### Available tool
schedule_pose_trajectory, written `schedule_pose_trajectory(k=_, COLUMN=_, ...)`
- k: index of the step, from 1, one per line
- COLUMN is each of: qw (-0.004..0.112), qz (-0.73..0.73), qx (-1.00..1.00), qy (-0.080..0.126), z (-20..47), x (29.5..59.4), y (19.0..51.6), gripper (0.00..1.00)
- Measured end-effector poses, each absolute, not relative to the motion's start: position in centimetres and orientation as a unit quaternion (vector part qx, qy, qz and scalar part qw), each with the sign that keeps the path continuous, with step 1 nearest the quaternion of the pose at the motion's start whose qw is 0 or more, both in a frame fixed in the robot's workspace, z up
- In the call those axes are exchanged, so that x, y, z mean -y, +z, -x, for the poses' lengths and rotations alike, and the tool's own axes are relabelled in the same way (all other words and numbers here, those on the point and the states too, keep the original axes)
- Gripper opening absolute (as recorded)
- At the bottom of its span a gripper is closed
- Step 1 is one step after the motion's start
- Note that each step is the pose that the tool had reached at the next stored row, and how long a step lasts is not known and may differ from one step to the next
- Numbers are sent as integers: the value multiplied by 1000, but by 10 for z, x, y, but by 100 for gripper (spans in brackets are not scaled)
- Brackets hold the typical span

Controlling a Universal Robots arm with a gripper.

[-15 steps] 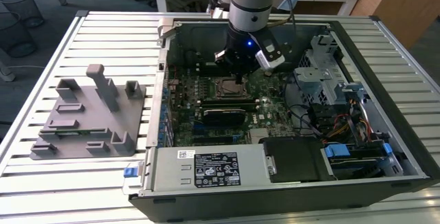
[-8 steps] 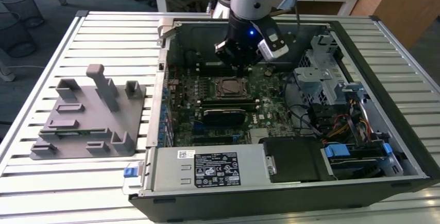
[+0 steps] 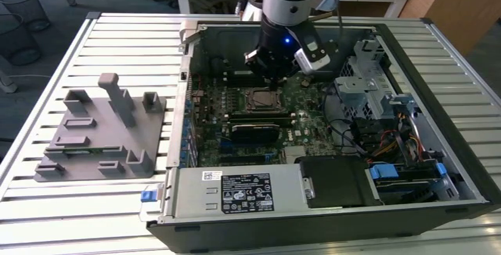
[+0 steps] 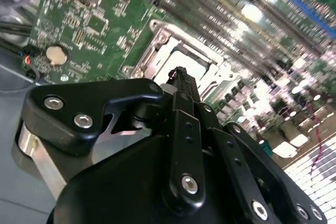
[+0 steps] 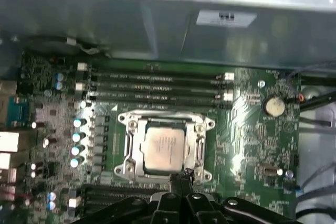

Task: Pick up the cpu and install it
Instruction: 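Install the second cpu locking lever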

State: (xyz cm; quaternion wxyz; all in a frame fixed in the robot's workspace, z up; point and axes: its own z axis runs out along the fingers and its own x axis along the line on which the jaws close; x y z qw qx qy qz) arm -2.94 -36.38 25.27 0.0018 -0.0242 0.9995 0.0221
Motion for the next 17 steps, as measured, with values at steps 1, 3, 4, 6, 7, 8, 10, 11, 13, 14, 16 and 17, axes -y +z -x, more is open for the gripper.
schedule_pose_trajectory(k=1, qw=2, qz=24, qx=-999, qy=22, z=30, x=368, y=253, gripper=11)
schedule_pose_trajectory(k=3, qw=2, qz=24, qx=-999, qy=22, z=30, x=376, y=253, gripper=11)
schedule_pose_trajectory(k=4, qw=2, qz=24, qx=-999, qy=22, z=30, x=379, y=253, gripper=11)
schedule_pose_trajectory(k=6, qw=-3, qz=24, qx=-999, qy=22, z=30, x=384, y=253, gripper=11)
schedule_pose_trajectory(k=7, qw=-10, qz=24, qx=-999, qy=22, z=30, x=385, y=253, gripper=11)
schedule_pose_trajectory(k=8, qw=-17, qz=24, qx=-999, qy=23, z=30, x=385, y=253, gripper=11)
schedule_pose_trajectory(k=10, qw=-27, qz=24, qx=-999, qy=23, z=30, x=388, y=252, gripper=11)
schedule_pose_trajectory(k=11, qw=-28, qz=24, qx=-999, qy=23, z=30, x=390, y=252, gripper=11)
schedule_pose_trajectory(k=13, qw=-28, qz=23, qx=-999, qy=23, z=32, x=392, y=251, gripper=11)
schedule_pose_trajectory(k=14, qw=-28, qz=24, qx=-999, qy=23, z=34, x=392, y=250, gripper=11)
schedule_pose_trajectory(k=16, qw=-28, qz=24, qx=-999, qy=23, z=41, x=392, y=248, gripper=11)
schedule_pose_trajectory(k=17, qw=-28, qz=24, qx=-999, qy=23, z=45, x=392, y=248, gripper=11)
